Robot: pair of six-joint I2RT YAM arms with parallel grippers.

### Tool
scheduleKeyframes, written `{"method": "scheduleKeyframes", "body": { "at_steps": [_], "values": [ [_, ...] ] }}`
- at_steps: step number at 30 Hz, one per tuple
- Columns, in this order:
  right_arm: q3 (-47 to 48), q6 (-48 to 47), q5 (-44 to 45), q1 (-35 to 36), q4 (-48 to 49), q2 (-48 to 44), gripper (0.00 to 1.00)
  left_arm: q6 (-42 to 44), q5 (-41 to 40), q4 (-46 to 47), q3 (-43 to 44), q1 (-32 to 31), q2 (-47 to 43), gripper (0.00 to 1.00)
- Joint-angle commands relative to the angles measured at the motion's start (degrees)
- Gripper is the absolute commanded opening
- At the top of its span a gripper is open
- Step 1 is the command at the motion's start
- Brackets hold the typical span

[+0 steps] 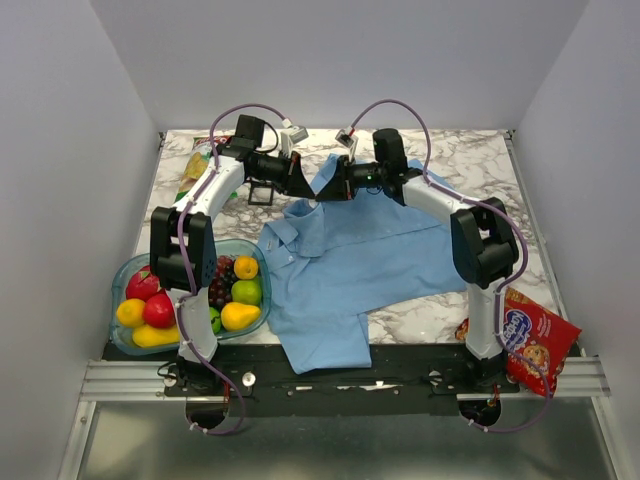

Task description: Remove the brooch from the garment

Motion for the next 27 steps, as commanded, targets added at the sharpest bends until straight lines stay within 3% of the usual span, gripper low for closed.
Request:
{"method": "scheduleKeyframes", "body": {
  "at_steps": [1,9,16,21,27],
  "values": [
    [2.2,-4.3,4.0,1.2,-4.4,1.8,0.17,-2.7,2.1,1.6,0.2,-0.4,-0.9,0.00],
    [3.2,-8.4,8.9,1.7,-8.9,1.6,0.12,-5.5,3.0,3.6,-1.1,-0.4,-0.9,0.00],
    [3.3,-9.2,-1.1,0.3,-8.0,-2.6,0.35,0.2,-0.2,-1.3,0.0,-0.3,-0.8,0.00],
    [2.5,-10.3,-4.5,-3.3,-9.9,-6.9,0.40,5.6,-3.2,-5.5,0.8,-0.3,-1.1,0.00],
    [-0.2,-16.7,-0.9,-5.1,-14.5,-9.9,0.42,5.5,-7.7,-2.4,-0.3,-0.5,-3.3,0.00]
  ]
}}
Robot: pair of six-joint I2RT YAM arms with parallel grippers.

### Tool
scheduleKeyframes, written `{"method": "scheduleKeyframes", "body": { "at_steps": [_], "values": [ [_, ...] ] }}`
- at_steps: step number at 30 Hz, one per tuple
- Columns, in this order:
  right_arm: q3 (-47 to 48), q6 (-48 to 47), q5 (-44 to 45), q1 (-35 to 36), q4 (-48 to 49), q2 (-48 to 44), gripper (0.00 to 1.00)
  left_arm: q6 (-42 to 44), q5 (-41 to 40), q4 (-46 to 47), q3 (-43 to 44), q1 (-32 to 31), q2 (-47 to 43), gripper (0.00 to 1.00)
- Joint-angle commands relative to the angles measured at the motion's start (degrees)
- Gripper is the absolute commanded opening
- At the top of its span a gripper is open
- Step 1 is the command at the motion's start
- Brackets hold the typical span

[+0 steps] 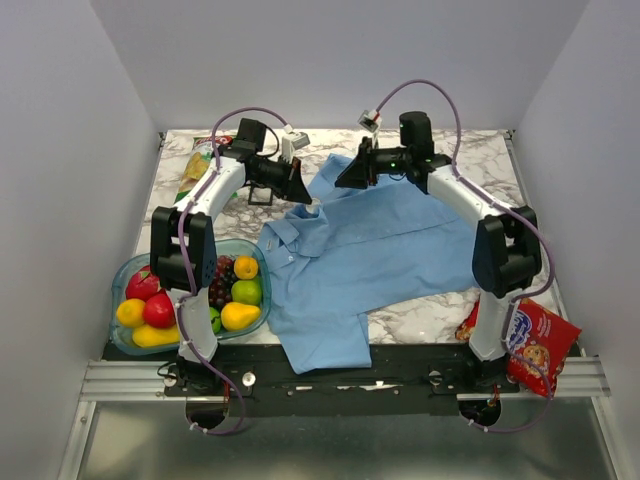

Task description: Remove the brooch from the garment

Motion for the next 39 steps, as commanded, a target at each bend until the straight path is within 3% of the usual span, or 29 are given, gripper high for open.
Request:
{"method": "scheduleKeyframes", "body": {
  "at_steps": [1,4,12,19,26,32,35,36,39],
  "values": [
    [-2.7,-6.5,2.7,-0.9,-4.9,-4.5,0.42,0.4,-6.2,1.7,-0.5,-0.6,-3.8,0.00],
    [-4.7,-6.9,6.9,-1.1,-5.6,-6.5,0.42,-1.3,-11.5,6.2,-4.4,-2.2,-6.8,0.00],
    [-9.0,-8.9,15.9,-1.1,-5.7,-11.1,0.44,-11.2,-38.1,28.5,-18.5,-8.0,-15.7,0.00],
    [-11.3,-9.7,21.9,-1.2,-5.7,-13.6,0.45,-11.8,-62.0,32.1,-12.7,-13.9,-8.9,0.00],
    [-13.3,-10.1,24.1,-1.2,-5.9,-16.1,0.47,-12.3,-69.7,33.0,-3.7,-14.1,-0.6,0.00],
    [-13.9,-10.6,24.1,-1.2,-6.2,-16.2,0.47,-10.1,-64.9,30.8,1.6,-12.1,0.6,0.00],
    [-13.0,-12.0,24.2,-1.2,-6.5,-15.9,0.47,-10.3,-47.6,28.1,2.1,-9.6,-1.9,0.00],
    [-12.8,-13.1,23.9,-1.4,-6.6,-15.5,0.47,-9.7,-37.5,27.4,2.0,-7.7,-3.6,0.00],
    [-11.0,-15.2,21.1,-2.1,-7.2,-14.8,0.47,-5.8,-24.3,22.6,1.8,-5.0,-6.0,0.00]
  ]
}}
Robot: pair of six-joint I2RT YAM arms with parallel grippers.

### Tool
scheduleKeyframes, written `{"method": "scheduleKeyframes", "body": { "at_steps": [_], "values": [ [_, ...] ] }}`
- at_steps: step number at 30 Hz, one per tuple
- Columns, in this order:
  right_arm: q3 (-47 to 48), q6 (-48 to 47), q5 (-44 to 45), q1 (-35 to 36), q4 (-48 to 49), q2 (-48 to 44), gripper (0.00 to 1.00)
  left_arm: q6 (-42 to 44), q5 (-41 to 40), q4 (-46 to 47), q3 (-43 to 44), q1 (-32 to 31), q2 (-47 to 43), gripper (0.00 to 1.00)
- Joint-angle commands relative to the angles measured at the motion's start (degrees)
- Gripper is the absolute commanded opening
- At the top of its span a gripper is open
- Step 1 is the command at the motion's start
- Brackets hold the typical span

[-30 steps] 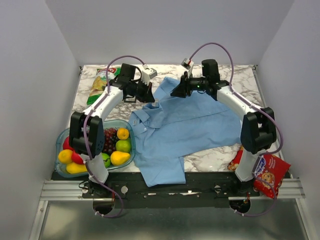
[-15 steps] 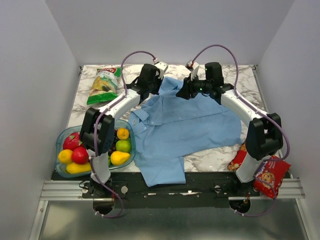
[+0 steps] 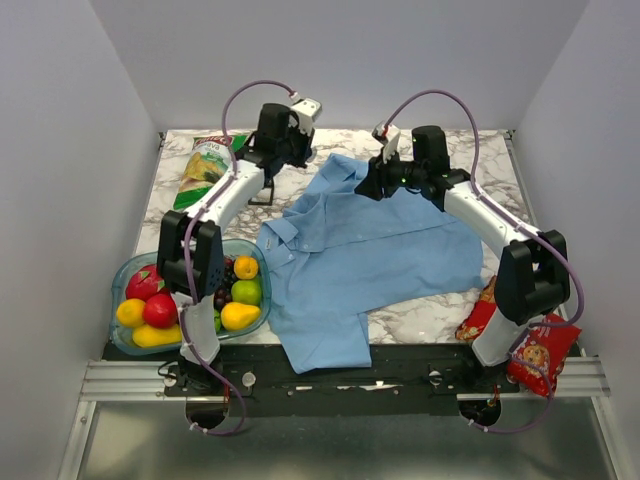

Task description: Remove the brooch from the garment

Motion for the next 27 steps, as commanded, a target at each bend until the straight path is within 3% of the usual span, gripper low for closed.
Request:
{"method": "scheduleKeyframes", "body": {
  "at_steps": [1,5,10,16,27],
  "values": [
    [2.6,-4.3,-2.6,-1.0,-2.1,0.5,0.47,6.7,31.1,-8.9,1.6,4.7,-5.9,0.00],
    [6.2,-6.1,-8.5,-1.9,-2.7,1.9,0.47,18.1,43.3,-26.4,6.9,6.0,-5.4,0.00],
    [11.1,-8.7,-20.5,-2.0,-4.0,3.7,0.47,24.1,50.1,-35.5,9.2,6.5,-4.8,0.00],
    [14.1,-10.3,-26.5,-1.9,-4.5,6.4,0.41,26.8,51.8,-36.1,9.1,6.5,-5.5,0.00],
    [14.7,-12.5,-30.0,-0.3,-5.7,7.4,0.43,22.0,54.3,-32.0,8.5,6.2,-6.3,0.00]
  ]
}}
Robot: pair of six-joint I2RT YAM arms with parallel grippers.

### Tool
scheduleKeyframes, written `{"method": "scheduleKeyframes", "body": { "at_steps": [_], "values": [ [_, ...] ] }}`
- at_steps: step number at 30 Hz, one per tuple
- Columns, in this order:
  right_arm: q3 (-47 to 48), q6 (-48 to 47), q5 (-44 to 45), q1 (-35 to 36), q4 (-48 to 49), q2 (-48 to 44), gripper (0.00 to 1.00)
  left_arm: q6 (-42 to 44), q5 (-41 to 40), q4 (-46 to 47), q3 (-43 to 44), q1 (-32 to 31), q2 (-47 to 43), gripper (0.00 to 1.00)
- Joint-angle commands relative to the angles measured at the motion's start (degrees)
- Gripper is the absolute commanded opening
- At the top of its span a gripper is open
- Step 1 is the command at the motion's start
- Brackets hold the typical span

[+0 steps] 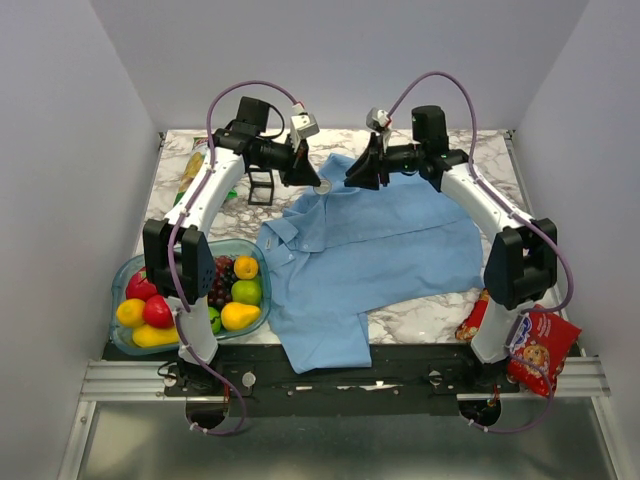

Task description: Remove the brooch from the garment

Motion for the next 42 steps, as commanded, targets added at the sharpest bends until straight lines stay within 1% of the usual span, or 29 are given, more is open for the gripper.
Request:
{"method": "scheduleKeyframes", "body": {
  "at_steps": [1,5,10,20,42],
  "values": [
    [2.2,-1.6,-4.0,0.9,-1.7,0.9,0.43,-3.6,3.3,3.3,0.0,-0.2,-2.7,0.00],
    [2.5,-1.4,-4.0,1.6,-1.6,1.5,0.45,-6.5,4.3,5.7,-0.9,-0.8,-2.9,0.00],
    [2.7,-1.3,-3.5,2.5,-1.4,1.8,0.46,-8.3,4.6,7.0,-0.9,-1.7,-3.1,0.00],
    [1.4,-0.5,0.0,3.5,0.1,1.6,0.45,-9.8,5.3,7.7,-1.1,-2.1,-3.1,0.00],
    [0.9,1.0,2.8,3.9,1.0,2.2,0.25,-11.6,5.6,9.1,-0.6,-2.1,-2.4,0.00]
  ]
}}
